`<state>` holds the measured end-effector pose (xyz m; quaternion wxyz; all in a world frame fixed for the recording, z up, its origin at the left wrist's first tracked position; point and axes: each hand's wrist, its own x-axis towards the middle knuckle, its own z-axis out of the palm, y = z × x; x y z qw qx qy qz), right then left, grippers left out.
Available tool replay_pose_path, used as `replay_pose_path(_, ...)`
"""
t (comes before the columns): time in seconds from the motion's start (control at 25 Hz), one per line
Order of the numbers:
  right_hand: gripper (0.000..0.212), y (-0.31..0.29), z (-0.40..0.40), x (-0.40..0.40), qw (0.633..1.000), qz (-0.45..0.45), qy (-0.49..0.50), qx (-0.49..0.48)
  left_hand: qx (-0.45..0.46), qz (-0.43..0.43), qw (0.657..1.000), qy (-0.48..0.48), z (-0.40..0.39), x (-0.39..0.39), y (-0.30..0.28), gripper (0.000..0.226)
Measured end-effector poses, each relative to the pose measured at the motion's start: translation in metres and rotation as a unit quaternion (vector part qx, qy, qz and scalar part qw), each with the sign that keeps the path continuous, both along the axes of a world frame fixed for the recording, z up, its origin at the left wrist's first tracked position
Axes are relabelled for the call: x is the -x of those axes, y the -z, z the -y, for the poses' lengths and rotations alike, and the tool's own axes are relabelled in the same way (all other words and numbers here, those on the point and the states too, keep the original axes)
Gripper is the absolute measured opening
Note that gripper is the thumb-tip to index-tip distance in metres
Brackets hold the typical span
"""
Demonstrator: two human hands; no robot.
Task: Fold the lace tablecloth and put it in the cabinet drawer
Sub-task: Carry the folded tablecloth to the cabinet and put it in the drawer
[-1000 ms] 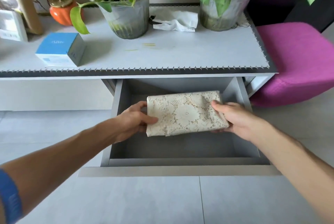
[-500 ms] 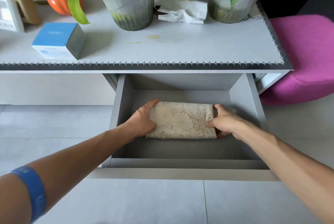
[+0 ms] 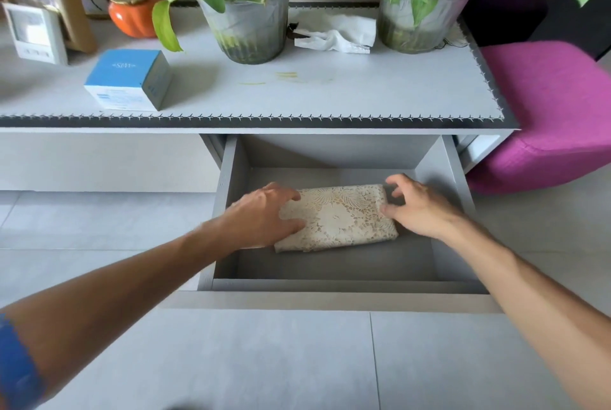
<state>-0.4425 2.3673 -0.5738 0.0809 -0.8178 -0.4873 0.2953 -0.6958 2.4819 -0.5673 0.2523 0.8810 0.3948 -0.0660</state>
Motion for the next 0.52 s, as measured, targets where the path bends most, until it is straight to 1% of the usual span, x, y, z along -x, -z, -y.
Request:
replay_pose_path(0.04, 0.048, -0.013, 0.011, 0.002, 0.998, -0.035, -0.024, -0.036, -0.028, 0.047, 0.998, 0.04, 0.007, 0.012, -0.016, 0.052)
replay_pose_path(0.08, 0.046, -0.028, 0.027, 0.005, 0.992, -0.088, -0.065, -0.064, -0.02, 0.095, 0.992, 0.084, 0.016, 0.027, -0.032, 0.052)
replay_pose_path(0.12, 0.05, -0.042, 0.045, 0.013, 0.98, -0.14, -0.124, -0.067, 0.011, 0.115, 0.984, 0.137, 0.027, 0.044, -0.045, 0.054)
replay_pose_path(0.16, 0.057, -0.053, 0.063, 0.024, 0.968, -0.16, -0.186, -0.047, 0.036, 0.102, 0.976, 0.19, 0.039, 0.059, -0.055, 0.056)
replay_pose_path(0.2, 0.062, -0.057, 0.079, 0.033, 0.959, -0.142, -0.243, -0.024, 0.035, 0.069, 0.969, 0.234, 0.05, 0.071, -0.058, 0.056)
replay_pose_path(0.24, 0.061, -0.055, 0.092, 0.039, 0.951, -0.095, -0.295, -0.017, 0.018, 0.047, 0.964, 0.262, 0.059, 0.079, -0.057, 0.052)
replay_pose_path(0.28, 0.055, -0.051, 0.098, 0.043, 0.943, -0.042, -0.331, -0.025, -0.004, 0.047, 0.961, 0.273, 0.063, 0.082, -0.055, 0.045)
replay_pose_path(0.32, 0.047, -0.049, 0.097, 0.044, 0.939, 0.002, -0.343, -0.032, -0.021, 0.054, 0.96, 0.273, 0.064, 0.081, -0.053, 0.039)
replay_pose_path(0.36, 0.042, -0.049, 0.094, 0.045, 0.94, 0.031, -0.339, -0.038, -0.042, 0.063, 0.961, 0.268, 0.062, 0.078, -0.052, 0.037)
replay_pose_path(0.44, 0.036, -0.05, 0.088, 0.043, 0.943, 0.072, -0.317, -0.07, -0.109, 0.093, 0.958, 0.249, 0.058, 0.074, -0.049, 0.039)
replay_pose_path(0.48, 0.035, -0.045, 0.089, 0.041, 0.939, 0.106, -0.304, -0.122, -0.149, 0.112, 0.955, 0.231, 0.057, 0.074, -0.044, 0.042)
replay_pose_path(0.52, 0.036, -0.036, 0.092, 0.042, 0.924, 0.15, -0.291, -0.198, -0.202, 0.126, 0.946, 0.221, 0.061, 0.075, -0.036, 0.045)
